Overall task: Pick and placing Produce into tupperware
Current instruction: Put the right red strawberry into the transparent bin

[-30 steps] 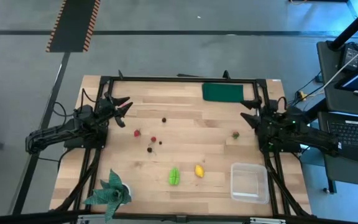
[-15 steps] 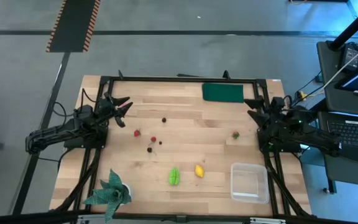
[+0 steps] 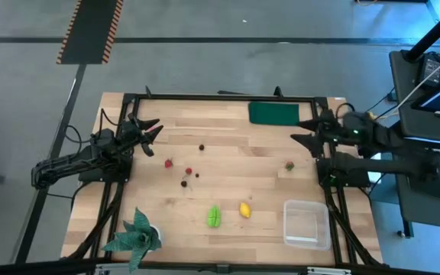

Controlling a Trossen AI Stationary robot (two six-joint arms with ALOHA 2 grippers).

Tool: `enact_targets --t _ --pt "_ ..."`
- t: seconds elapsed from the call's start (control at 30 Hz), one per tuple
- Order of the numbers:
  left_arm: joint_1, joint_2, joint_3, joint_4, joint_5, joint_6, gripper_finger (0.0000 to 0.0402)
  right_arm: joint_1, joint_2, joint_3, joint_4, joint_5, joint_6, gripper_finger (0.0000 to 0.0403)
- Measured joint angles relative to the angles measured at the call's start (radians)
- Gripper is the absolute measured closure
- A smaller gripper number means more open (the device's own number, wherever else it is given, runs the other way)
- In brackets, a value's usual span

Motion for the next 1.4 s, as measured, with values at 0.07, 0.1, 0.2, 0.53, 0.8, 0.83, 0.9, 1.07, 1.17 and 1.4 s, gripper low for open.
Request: enact_targets --t 0.07,0.1,0.2,0.53,0.8,0.83,0.9,1.07,1.17,1.4 --pt "0.000 0.000 0.000 0.000 0.000 0.000 0.0262 0.000 0.086 0.061 -0.126 0.022 0.018 0.0049" --pt "0.000 0.000 0.000 0.000 0.000 0.000 0.0262 0.000 0.129 0.086 -0.180 0.029 0.033 0.0049" --pt "0.000 0.000 0.000 0.000 0.000 0.000 0.0262 0.000 0.247 0.132 -0.270 0.035 0.065 0.0049" --pt "0.000 0.000 0.000 0.000 0.000 0.000 0.0262 0.059 0.527 0.130 -0.353 -0.085 -0.302 0.0049" --pt "0.000 0.000 0.000 0.000 0.000 0.000 0.0262 0.106 0.634 0.130 -0.401 -0.070 -0.413 0.0049" --pt "0.000 0.000 0.000 0.000 0.000 0.000 0.0262 0.113 0.644 0.130 -0.401 -0.070 -0.431 0.0049" --pt "0.000 0.000 0.000 0.000 0.000 0.000 0.0262 0.125 0.664 0.130 -0.401 -0.071 -0.466 0.0049" --pt "0.000 0.000 0.000 0.000 0.000 0.000 0.0262 0.173 0.702 0.129 -0.407 -0.070 -0.608 0.0049" --pt "0.000 0.000 0.000 0.000 0.000 0.000 0.0262 0.201 0.717 0.122 -0.408 -0.063 -0.695 0.0049" --pt "0.000 0.000 0.000 0.000 0.000 0.000 0.0262 0.245 0.718 -0.017 -0.366 -0.031 -0.708 0.0049"
